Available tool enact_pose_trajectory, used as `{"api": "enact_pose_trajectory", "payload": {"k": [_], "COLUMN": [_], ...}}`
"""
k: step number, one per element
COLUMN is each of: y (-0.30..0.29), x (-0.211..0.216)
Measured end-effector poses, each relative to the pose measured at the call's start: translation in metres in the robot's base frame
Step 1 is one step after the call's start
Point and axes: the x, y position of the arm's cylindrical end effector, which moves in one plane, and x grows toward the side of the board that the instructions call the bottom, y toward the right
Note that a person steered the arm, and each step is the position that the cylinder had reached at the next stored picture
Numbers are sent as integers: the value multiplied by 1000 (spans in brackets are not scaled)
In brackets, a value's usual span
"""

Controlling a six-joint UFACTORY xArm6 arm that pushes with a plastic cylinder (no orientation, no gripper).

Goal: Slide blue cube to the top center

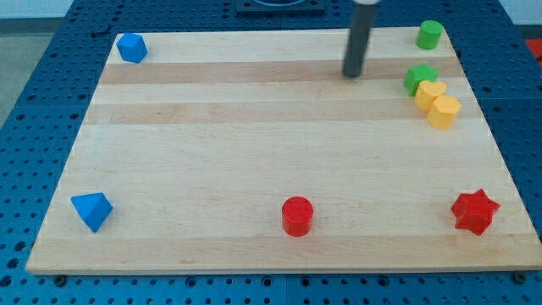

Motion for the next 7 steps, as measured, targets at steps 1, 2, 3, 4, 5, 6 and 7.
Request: {"api": "enact_pose_trajectory", "payload": {"k": [1,2,3,4,5,6,7], "y": [-75,-185,-294,-383,-383,-386,-386], "x": [25,32,30,27,27,25,20]}}
